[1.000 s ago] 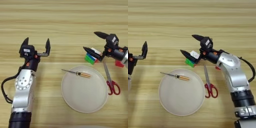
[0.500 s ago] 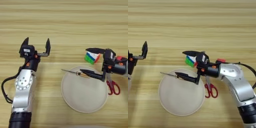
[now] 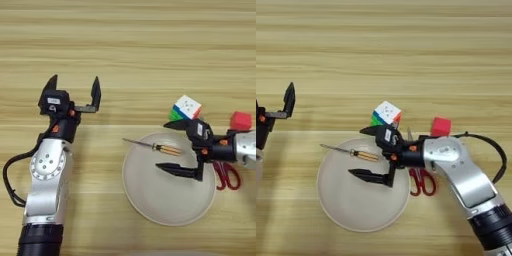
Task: Move the objects on the table
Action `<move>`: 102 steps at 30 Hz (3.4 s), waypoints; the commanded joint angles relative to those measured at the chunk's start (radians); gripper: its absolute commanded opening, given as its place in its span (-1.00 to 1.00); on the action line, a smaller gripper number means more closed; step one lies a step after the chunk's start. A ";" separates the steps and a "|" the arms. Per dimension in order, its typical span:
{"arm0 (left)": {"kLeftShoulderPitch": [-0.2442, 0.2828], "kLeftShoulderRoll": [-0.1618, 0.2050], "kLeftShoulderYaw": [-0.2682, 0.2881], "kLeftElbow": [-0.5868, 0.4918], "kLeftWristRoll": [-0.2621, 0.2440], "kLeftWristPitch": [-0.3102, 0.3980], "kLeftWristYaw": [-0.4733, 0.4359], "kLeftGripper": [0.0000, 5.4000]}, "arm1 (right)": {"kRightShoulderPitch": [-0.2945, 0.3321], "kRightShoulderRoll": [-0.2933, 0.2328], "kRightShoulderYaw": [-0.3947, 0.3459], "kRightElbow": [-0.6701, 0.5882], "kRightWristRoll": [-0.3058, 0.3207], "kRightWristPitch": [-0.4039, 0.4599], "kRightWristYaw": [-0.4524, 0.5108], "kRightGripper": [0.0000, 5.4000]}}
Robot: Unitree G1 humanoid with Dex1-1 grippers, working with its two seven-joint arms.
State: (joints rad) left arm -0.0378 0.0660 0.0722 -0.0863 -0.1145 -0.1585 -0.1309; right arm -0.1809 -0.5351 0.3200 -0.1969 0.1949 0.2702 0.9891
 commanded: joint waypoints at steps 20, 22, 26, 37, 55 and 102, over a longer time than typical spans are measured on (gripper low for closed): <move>0.003 -0.011 -0.007 -0.007 0.003 0.006 0.005 1.00 | -0.068 0.011 0.069 0.115 -0.072 0.135 -0.015 0.91; 0.004 -0.011 -0.006 -0.007 0.003 0.006 0.005 1.00 | -0.071 0.013 0.076 0.121 -0.075 0.134 -0.016 0.84; 0.004 -0.012 -0.007 -0.009 0.003 0.006 0.005 1.00 | -0.073 0.015 0.081 0.129 -0.083 0.131 -0.016 0.64; 0.007 -0.024 -0.025 0.009 0.011 -0.003 0.008 1.00 | -0.067 0.005 0.079 0.134 -0.102 0.117 -0.012 0.11; 0.021 -0.025 -0.028 -0.015 0.004 -0.002 0.012 1.00 | -0.060 -0.004 0.060 0.114 -0.088 0.129 -0.011 -0.67; 0.004 -0.016 -0.016 0.028 0.001 -0.008 0.010 1.00 | 0.153 -0.151 0.072 -0.130 -0.023 0.106 0.083 -0.44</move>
State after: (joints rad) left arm -0.0323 0.0507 0.0557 -0.0586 -0.1128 -0.1624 -0.1208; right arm -0.0253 -0.6731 0.3947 -0.3124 0.1773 0.3831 1.0750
